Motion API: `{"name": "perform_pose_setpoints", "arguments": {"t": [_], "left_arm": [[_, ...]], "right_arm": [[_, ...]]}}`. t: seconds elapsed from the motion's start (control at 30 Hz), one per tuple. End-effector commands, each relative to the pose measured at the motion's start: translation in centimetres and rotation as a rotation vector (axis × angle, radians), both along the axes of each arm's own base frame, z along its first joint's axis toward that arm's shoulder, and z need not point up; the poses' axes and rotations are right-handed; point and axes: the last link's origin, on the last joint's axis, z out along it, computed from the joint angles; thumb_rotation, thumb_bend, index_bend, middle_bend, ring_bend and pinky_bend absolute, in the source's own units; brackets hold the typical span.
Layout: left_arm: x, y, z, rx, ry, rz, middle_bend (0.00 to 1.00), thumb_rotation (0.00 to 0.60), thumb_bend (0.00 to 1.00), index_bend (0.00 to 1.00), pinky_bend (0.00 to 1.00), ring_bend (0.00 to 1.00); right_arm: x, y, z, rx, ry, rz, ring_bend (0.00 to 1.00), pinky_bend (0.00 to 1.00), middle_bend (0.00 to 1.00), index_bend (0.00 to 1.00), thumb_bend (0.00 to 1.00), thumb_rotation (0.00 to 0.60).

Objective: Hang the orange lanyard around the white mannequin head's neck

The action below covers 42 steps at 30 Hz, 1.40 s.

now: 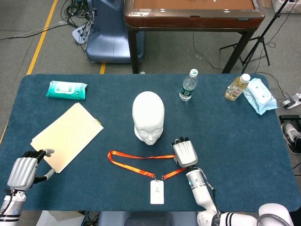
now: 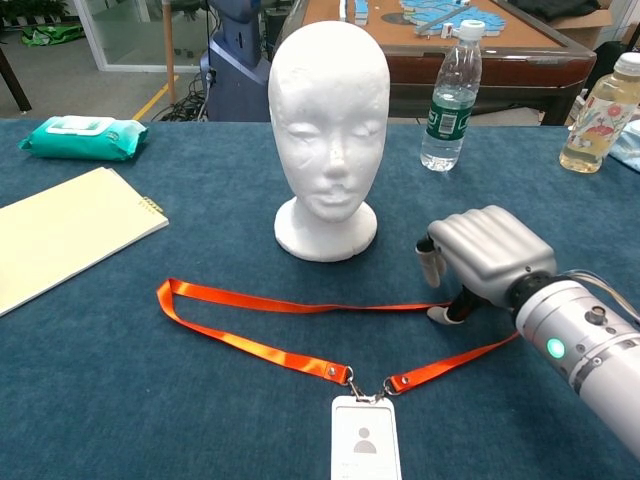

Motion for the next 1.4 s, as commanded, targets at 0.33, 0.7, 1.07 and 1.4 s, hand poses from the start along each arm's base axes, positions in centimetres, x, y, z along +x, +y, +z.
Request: {"name": "perform_pose_setpoints", "arguments": {"t": [0.33,0.7,1.07,1.4], "left_arm": [[-0.05,0.02,-0.02,0.002,0.003,0.006,0.41,0.6,0.17,0.32,0.31,0.4],[-0.17,0.0,0.03,0.006,-0.001,0.009,0.41,0.6,0.17,0.32,0.31,0.4],[-0.24,0.04,0.03,0.006,-0.002,0.01,0.41,0.6,0.17,0.32,0.31,0.4],[0.02,0.77,-0.08,-0.042,0.012,-0.015,0.41,0.6,0.17,0.32,0.31,0.4]], "right_arm": [[0.08,-0.47,-0.23,0.014,-0.004,-0.014,0.33,0.39,0.46,0.58,0.29,0.6],[0.04,-0.69,-0.52,0.028,0.023,-0.016,0.33,0.39,0.47,0.59,0.33,0.6],[0.18,-0.94,-0.57,0.038,0.03,-0.016,0.33,0.39,0.47,0.61,0.4,0.6],[0.49,-1.2,0.05,0.053,0.009,-0.028,0.33,0.39,0.48,0.62,0.44,0.6]]}}
